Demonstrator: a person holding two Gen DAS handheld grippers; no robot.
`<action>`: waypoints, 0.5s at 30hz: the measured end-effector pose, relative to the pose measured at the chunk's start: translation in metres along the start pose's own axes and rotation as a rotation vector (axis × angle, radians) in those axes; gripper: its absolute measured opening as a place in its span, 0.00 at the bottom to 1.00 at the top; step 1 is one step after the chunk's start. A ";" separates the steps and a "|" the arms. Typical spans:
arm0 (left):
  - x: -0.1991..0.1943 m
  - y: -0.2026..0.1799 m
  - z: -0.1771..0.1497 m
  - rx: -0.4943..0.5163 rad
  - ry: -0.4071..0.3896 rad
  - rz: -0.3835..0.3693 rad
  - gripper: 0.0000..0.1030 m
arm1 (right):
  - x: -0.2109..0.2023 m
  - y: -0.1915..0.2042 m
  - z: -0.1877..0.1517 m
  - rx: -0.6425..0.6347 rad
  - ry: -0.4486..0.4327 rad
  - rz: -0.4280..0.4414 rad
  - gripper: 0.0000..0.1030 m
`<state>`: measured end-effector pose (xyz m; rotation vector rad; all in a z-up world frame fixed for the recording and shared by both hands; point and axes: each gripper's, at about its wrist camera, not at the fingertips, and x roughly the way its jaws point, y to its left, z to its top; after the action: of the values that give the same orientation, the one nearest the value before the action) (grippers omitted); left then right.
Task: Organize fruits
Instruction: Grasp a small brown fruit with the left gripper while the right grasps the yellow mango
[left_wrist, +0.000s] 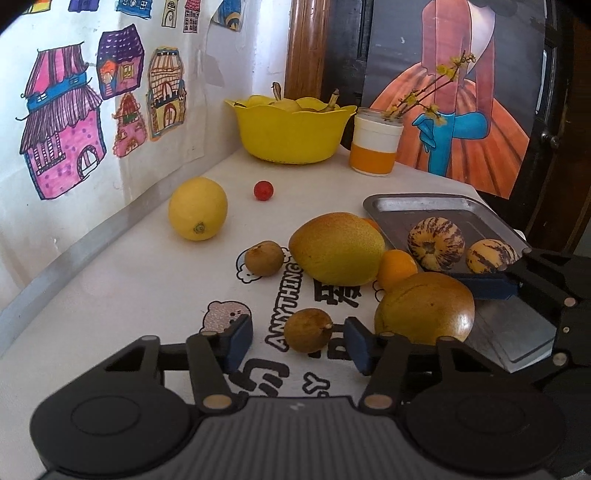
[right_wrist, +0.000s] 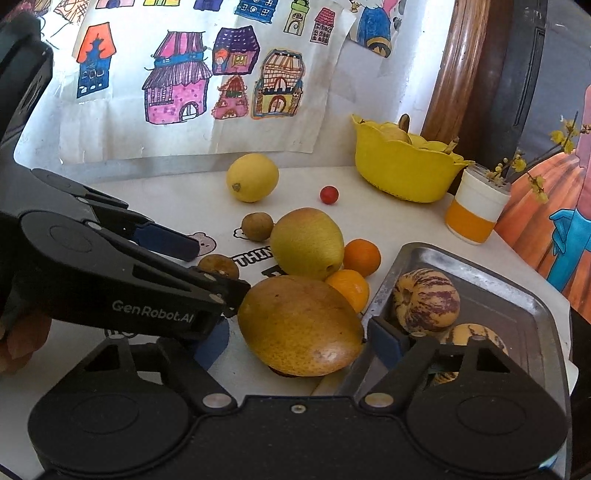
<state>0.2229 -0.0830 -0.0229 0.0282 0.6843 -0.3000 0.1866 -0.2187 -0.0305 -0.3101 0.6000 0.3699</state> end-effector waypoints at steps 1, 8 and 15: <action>0.000 0.000 0.000 -0.002 -0.002 0.002 0.53 | 0.000 0.000 0.000 0.002 -0.002 0.001 0.76; 0.000 0.002 0.000 -0.005 -0.002 -0.004 0.29 | 0.001 -0.003 -0.002 0.018 -0.014 -0.002 0.69; -0.008 0.003 -0.002 -0.051 0.004 0.005 0.29 | -0.006 0.000 -0.007 0.034 -0.027 0.009 0.68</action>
<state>0.2170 -0.0776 -0.0197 -0.0179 0.6950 -0.2780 0.1787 -0.2233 -0.0322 -0.2693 0.5805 0.3717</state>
